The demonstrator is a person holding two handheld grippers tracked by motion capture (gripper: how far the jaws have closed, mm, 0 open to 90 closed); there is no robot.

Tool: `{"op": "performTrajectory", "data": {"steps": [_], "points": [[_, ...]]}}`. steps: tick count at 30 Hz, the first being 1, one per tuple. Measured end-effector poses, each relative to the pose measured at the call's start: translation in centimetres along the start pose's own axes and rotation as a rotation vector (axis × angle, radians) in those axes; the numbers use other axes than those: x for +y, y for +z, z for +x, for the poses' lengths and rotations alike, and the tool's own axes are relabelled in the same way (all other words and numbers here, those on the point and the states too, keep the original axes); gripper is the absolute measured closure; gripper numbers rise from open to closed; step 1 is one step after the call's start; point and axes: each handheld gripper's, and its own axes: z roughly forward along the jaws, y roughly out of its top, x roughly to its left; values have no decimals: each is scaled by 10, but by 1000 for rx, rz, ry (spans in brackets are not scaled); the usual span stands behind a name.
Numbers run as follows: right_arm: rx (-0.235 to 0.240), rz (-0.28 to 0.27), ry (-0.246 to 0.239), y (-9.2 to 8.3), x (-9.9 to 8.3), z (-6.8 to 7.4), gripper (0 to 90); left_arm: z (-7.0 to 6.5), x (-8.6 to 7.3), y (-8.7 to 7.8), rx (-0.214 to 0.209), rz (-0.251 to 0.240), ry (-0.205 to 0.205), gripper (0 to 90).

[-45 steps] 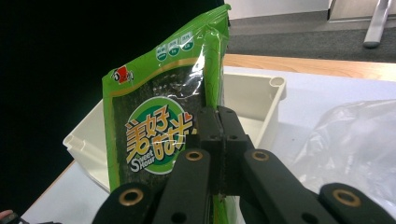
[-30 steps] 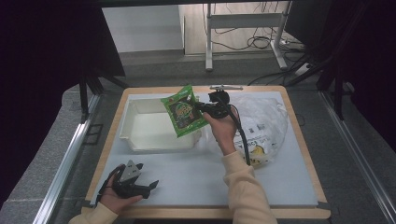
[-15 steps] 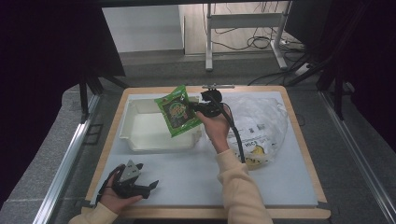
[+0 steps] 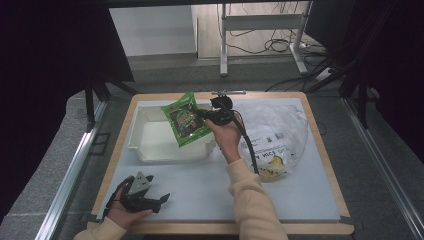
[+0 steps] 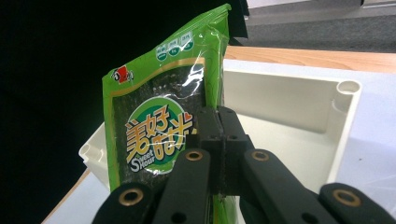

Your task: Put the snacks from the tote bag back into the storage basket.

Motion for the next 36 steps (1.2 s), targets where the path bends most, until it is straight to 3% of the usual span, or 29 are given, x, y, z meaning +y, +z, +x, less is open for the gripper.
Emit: {"op": "performTrajectory", "data": {"steps": [26,36], "points": [[16,45,44,37,-8,3,900,0,0,0,-8,4,2,128],[20,60,37,51,-10,13,900,0,0,0,-10,4,3,128]]}}
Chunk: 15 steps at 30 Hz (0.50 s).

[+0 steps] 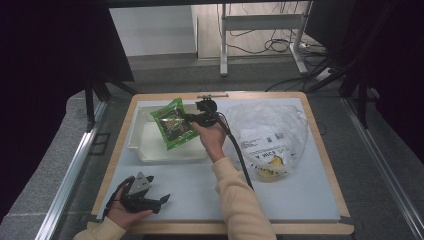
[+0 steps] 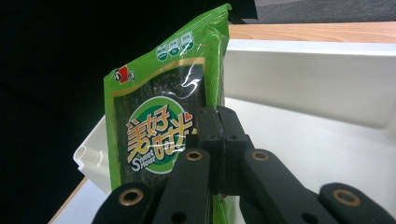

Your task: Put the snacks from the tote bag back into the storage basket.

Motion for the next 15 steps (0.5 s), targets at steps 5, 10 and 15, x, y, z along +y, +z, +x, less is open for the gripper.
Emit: {"op": "performTrajectory", "data": {"steps": [5,10,15], "points": [[1,8,-1,7,1,6,900,0,0,-1,0,-4,-2,128],[-3,10,-2,13,0,8,900,0,0,-1,0,-6,-2,128],[-6,14,-1,19,-1,11,900,1,0,-1,-1,-8,-4,128]]}}
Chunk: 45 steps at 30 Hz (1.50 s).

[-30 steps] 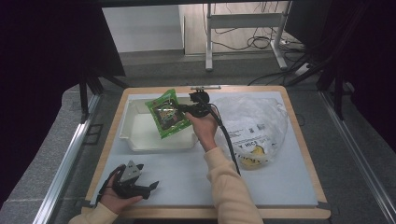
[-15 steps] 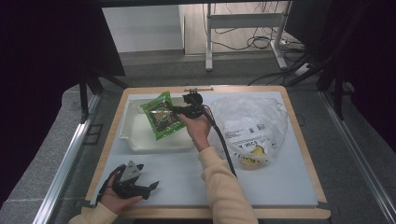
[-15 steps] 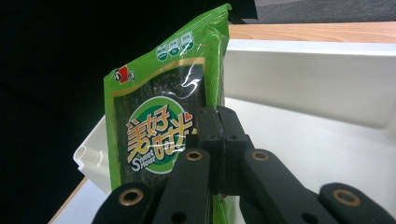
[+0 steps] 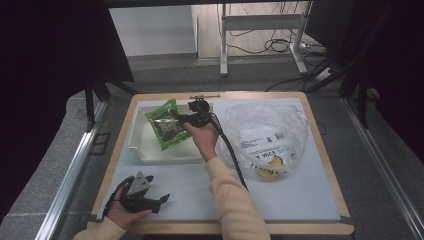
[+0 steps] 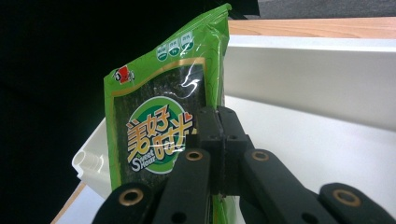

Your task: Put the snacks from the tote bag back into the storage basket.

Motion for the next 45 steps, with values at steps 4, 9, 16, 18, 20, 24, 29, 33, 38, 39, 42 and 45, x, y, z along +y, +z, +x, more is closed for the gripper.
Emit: {"op": "performTrajectory", "data": {"steps": [4,9,16,18,20,24,29,33,38,39,42,45], "points": [[-4,5,5,6,0,2,900,0,0,0,-1,-3,-1,128],[-21,19,23,17,1,3,900,0,0,0,-3,-3,1,128],[-49,35,53,36,-3,4,900,0,0,-1,-5,-11,-4,128],[-53,38,70,43,-5,3,900,0,0,-1,-5,-12,-3,128],[-60,43,83,50,-8,2,900,0,1,-1,-7,-12,-3,128],[-71,58,92,62,-13,3,900,1,1,-1,-9,-14,-4,128],[-85,71,96,73,-18,7,899,0,1,-1,-10,-12,2,128],[-95,87,85,80,-22,9,892,0,1,-1,-10,-15,-1,128],[-133,110,44,82,-23,12,730,1,1,-1,-10,-14,2,128],[-126,113,45,81,-22,12,684,0,1,-1,-10,-14,2,128],[-104,122,40,76,-20,12,599,1,1,-1,-11,-13,4,128],[-78,112,23,68,-18,12,572,0,1,-1,-11,-12,4,128]]}}
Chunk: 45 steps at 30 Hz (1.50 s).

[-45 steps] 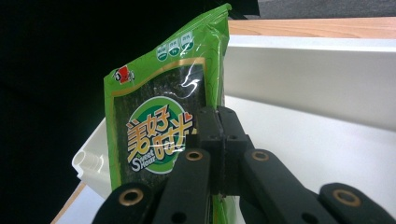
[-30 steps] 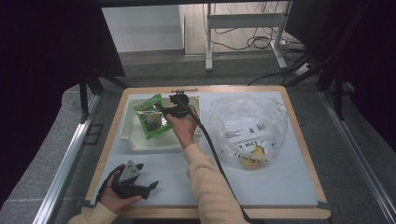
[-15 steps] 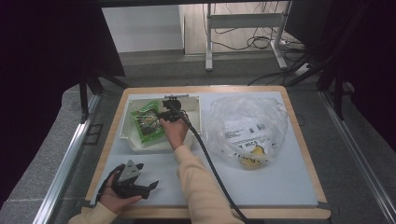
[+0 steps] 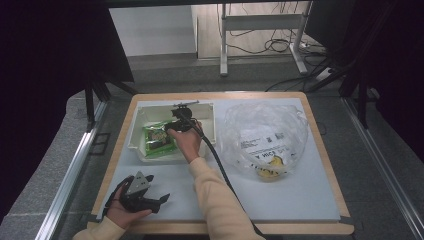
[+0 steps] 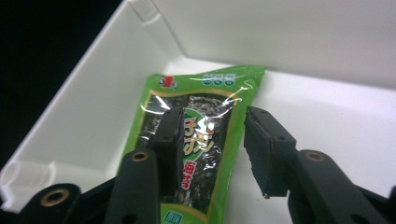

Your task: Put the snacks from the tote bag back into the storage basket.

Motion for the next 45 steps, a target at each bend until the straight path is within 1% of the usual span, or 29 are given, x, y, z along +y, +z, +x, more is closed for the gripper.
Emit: {"op": "performTrajectory", "data": {"steps": [3,5,7,10,15,17,20,24,26,28,32,34,36,40,45], "points": [[16,-12,-28,-9,0,1,537,0,0,0,1,2,2,128],[16,-8,-55,-14,0,3,517,0,0,0,1,4,1,128],[31,-11,-74,-18,-1,4,498,0,0,0,2,4,1,128],[52,16,-131,-24,-4,8,467,0,-1,0,5,3,0,128],[77,-1,-214,-43,-8,14,453,1,-1,0,12,5,4,129],[80,7,-243,-49,-8,15,442,1,-1,0,14,4,4,129],[83,7,-257,-57,-11,16,434,1,-1,0,17,4,4,129],[96,-12,-312,-70,-16,15,417,2,-2,0,18,6,1,128],[93,-14,-323,-77,-19,14,409,3,-2,0,19,9,-1,128],[91,-23,-338,-87,-23,10,406,4,-2,1,21,9,-1,128],[82,-32,-350,-103,-30,3,398,3,-2,1,27,13,5,129],[80,-36,-352,-113,-36,-2,395,3,-2,1,30,12,7,128],[76,-51,-361,-123,-42,-8,395,3,-2,1,34,9,6,129],[77,-72,-363,-145,-52,-21,395,3,-2,1,35,8,0,129],[48,-85,-383,-172,-67,-35,390,3,-2,2,39,13,-1,128]]}}
